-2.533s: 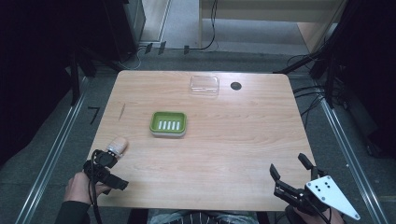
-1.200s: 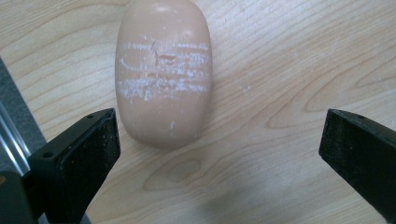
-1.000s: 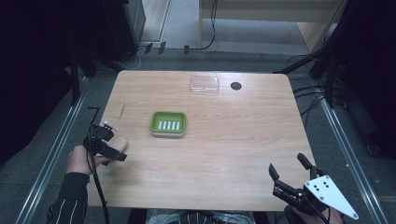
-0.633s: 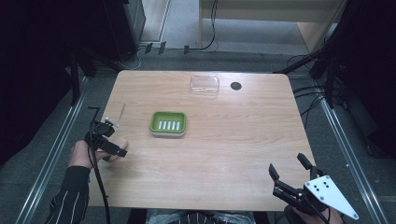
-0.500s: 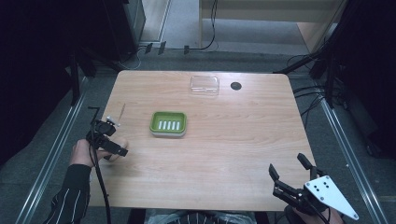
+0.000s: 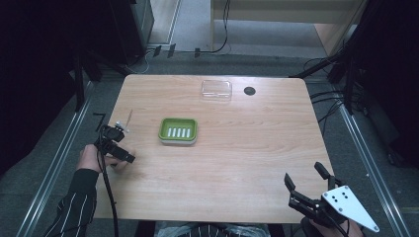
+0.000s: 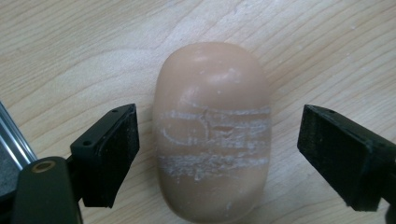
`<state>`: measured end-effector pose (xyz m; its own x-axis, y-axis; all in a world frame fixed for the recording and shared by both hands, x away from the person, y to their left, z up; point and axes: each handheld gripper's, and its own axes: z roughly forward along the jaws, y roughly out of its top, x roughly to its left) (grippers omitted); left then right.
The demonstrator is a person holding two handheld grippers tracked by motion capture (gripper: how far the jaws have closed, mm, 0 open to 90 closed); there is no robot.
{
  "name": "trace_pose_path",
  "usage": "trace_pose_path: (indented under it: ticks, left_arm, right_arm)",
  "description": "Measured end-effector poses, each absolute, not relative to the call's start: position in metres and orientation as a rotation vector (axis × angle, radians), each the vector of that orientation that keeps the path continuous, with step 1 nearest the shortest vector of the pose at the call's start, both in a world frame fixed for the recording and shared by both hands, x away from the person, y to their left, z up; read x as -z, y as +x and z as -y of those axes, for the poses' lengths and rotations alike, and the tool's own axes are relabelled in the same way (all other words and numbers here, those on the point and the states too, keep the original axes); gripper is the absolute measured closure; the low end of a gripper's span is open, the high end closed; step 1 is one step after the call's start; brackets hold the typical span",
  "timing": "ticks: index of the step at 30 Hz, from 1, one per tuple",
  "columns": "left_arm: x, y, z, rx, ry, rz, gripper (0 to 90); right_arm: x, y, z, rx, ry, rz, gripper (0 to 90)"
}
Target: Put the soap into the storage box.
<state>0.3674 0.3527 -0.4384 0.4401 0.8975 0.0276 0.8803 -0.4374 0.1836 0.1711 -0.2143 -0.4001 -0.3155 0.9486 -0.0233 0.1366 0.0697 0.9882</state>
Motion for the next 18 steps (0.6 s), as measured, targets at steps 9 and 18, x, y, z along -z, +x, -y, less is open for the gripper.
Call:
trace_pose_path:
  ticks: [9,18]
  left_arm:
    - [0.4427,0.367,-0.3556,-0.17,2.539,-1.592,21.4]
    - [0.448,0.3672,-0.3538,-0.18,2.564,-1.596,29.1]
  right_arm:
    - [0.4001,0.1712,0.2143,-1.331,1.116,-1.576,13.3]
    - [0.4001,0.1713,0.2141,-1.331,1.116,-1.576,13.3]
